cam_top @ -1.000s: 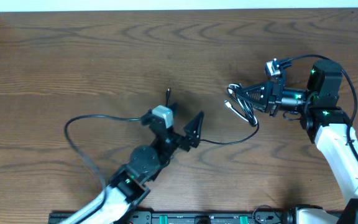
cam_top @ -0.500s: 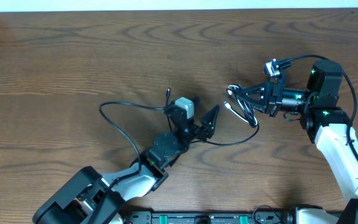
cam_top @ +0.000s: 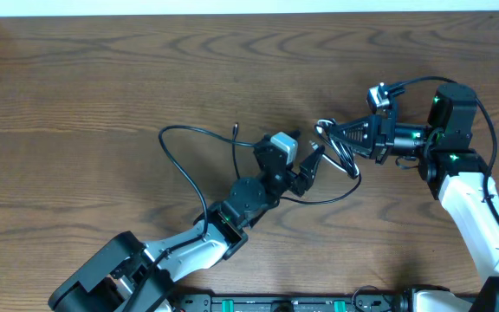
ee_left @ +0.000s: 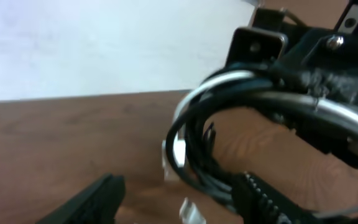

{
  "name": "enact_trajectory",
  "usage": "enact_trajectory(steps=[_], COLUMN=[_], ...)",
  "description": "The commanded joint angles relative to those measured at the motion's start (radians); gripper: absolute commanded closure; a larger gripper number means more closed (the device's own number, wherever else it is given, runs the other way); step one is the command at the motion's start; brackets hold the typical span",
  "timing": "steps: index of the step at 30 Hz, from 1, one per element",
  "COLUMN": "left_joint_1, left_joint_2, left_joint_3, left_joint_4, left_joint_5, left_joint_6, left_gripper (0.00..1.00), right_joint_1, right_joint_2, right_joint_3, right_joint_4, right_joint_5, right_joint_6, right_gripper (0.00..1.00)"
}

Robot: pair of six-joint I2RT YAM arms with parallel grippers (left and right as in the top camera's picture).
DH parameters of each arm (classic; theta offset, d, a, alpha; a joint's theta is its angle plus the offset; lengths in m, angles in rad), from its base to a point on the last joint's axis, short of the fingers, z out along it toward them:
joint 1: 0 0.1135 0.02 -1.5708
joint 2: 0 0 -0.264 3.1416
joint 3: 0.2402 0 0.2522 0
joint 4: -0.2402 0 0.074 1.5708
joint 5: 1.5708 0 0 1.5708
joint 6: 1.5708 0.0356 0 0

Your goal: Untangle cables

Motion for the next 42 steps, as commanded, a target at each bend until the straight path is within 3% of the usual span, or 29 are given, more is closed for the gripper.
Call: enact_trajectory(steps=[1, 14, 21, 30, 32, 35, 42], left_joint_1=[-0.001, 0.0, 0.0, 0.0, 0.0, 0.0, 0.0], left_joint_2=[0.012, 0.04, 0.04, 0.04, 0.04, 0.04, 0.037], left_joint_3=[0.043, 0.063, 0.063, 0.068, 0.068, 0.068, 0.067], left_joint_4=[0.005, 0.005, 0.01, 0.034, 0.035, 0.034, 0.032], left_joint_5=[-0.005, -0.066, -0.065, -0.065, -0.065, -0.065, -0.065], left_joint_6=[0.074, 0.14, 0.14, 0.14, 0.14, 0.14, 0.14], left_gripper=[0.41, 0.49, 0.62, 0.64, 0.71, 0.92, 0.92], right_joint_1=[-0.003, -0.002, -0.002, 0.023, 0.032, 0.037, 0.036], right_joint_2=[-0.005, -0.005, -0.005, -0.005, -0.005, -0.005, -0.005], right_joint_3=[0.001, 0.001, 0.001, 0.001, 0.001, 0.001, 0.001], right_joint_4=[0.0, 0.0, 0.0, 0.0, 0.0, 0.0, 0.001], right_joint_5=[-0.07, -0.134, -0.141, -0.141, -0.141, -0.133, -0.026], right_joint_6=[0.022, 0.024, 0.024, 0.024, 0.024, 0.023, -0.103], right_gripper=[0.99, 0.98, 0.99, 0.99, 0.98, 0.99, 0.98])
